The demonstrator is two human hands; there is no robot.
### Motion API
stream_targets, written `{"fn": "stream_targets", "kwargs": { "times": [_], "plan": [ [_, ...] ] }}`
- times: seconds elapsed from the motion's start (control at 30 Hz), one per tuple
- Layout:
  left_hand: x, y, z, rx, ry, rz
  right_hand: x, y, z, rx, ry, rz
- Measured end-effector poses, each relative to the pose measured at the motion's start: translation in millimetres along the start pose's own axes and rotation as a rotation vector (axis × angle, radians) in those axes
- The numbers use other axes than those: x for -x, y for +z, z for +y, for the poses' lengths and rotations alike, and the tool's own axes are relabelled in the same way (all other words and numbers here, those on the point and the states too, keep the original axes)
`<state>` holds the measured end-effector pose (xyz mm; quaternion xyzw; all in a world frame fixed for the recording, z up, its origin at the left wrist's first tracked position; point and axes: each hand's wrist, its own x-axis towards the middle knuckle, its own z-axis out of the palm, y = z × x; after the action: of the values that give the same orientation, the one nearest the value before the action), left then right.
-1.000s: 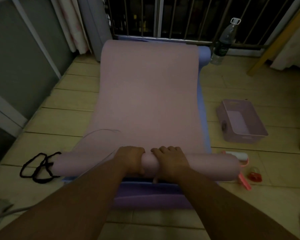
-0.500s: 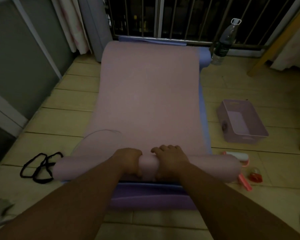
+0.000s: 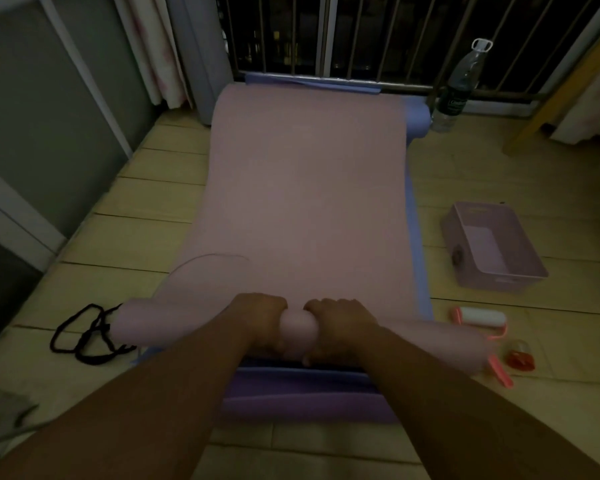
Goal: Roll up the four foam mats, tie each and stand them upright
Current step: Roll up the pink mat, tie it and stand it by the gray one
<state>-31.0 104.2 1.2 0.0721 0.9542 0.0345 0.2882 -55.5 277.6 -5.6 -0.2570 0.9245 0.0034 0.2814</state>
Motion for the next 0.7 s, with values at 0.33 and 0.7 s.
{"fn": "stream_targets", "kwargs": {
  "times": [0.33, 0.7],
  "plan": [
    [8, 4, -25, 0.225, -0.052, -0.004, -18, -16, -30, 0.115, 0.007, 0.021],
    [19, 9, -54, 0.621, -0.261, 0.171, -17, -5, -32, 0.065, 0.027, 0.089]
  ]
}}
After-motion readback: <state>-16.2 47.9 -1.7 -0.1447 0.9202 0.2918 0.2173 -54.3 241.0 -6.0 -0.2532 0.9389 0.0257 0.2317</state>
